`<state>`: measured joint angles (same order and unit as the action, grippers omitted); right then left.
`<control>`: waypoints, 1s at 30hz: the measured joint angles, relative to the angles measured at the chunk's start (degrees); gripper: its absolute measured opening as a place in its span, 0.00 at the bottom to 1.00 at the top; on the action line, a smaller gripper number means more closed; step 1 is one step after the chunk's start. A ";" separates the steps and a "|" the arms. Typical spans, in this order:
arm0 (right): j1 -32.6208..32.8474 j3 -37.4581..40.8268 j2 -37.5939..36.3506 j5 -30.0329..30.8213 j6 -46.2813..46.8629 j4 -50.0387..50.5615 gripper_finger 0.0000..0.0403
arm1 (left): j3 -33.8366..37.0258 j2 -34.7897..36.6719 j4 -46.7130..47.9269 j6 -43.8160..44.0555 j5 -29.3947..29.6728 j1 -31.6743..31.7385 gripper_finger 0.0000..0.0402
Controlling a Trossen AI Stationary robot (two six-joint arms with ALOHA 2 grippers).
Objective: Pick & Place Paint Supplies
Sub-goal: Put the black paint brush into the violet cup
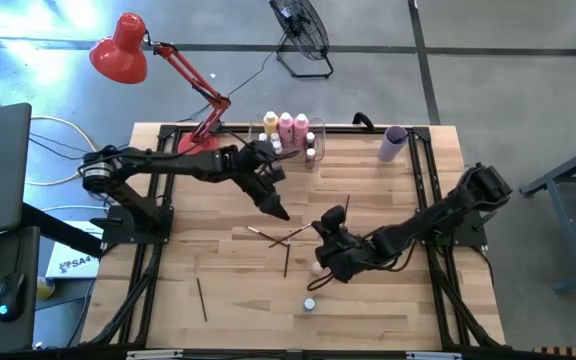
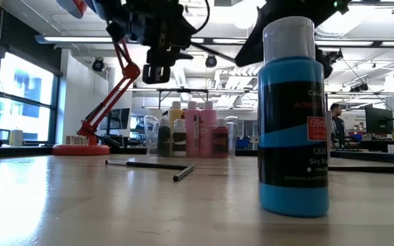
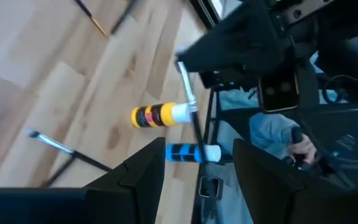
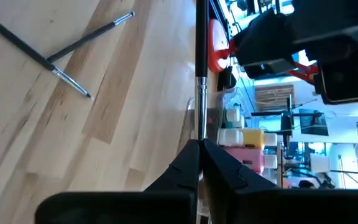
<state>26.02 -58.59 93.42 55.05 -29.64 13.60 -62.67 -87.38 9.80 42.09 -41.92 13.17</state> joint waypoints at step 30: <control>0.61 0.00 1.58 5.03 -1.85 -4.34 0.01 | 0.00 -0.06 3.63 0.21 9.45 -8.25 0.46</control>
<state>26.63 -58.59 95.00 60.07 -31.48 9.26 -62.67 -87.44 13.43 42.30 -32.48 4.92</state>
